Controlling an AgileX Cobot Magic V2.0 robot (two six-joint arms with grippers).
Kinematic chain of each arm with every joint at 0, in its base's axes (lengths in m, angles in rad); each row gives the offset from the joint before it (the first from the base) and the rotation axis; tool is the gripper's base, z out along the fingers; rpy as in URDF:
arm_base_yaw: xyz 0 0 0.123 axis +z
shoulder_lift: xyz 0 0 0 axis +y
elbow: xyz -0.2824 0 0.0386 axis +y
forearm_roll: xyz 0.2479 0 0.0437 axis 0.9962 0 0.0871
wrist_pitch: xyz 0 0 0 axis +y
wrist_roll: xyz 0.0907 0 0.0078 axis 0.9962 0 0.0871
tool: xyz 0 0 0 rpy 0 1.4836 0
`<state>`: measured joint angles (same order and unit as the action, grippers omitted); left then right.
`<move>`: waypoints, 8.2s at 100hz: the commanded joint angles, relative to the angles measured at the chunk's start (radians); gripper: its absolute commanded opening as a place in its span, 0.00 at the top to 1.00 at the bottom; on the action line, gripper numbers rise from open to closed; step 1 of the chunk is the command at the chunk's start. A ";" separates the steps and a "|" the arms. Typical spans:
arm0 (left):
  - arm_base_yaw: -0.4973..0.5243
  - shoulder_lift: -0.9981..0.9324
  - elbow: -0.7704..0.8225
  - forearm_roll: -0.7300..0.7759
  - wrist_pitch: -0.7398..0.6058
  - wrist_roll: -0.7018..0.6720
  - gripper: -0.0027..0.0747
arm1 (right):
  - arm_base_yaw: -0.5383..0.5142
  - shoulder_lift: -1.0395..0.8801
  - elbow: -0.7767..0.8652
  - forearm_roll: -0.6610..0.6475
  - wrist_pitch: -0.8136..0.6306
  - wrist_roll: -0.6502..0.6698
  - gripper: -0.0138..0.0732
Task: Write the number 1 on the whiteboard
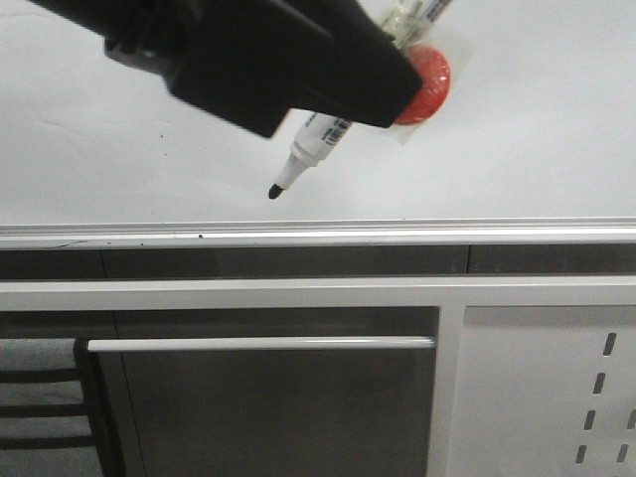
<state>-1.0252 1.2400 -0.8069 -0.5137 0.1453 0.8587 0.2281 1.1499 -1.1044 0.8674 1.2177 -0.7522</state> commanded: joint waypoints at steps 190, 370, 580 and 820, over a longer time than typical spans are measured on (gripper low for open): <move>0.362 -0.432 0.070 -0.355 -0.210 -0.008 0.99 | 0.229 -0.092 0.390 -0.037 -1.093 -0.044 0.90; 0.183 -0.195 0.042 -0.365 0.022 0.207 0.99 | 0.227 0.067 -0.199 -0.035 -0.148 -0.044 0.90; 0.163 -0.035 0.003 -0.506 -0.921 0.037 0.99 | -0.029 -0.169 -0.022 -0.016 -0.426 -0.003 0.54; 0.161 -0.678 0.210 -0.885 -0.429 0.545 0.99 | -0.143 -0.527 0.232 -0.062 -0.664 0.051 0.91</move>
<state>-0.8657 0.6049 -0.6004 -1.4095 -0.3653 1.3821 0.0942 0.7240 -0.9451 0.7822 0.6890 -0.7014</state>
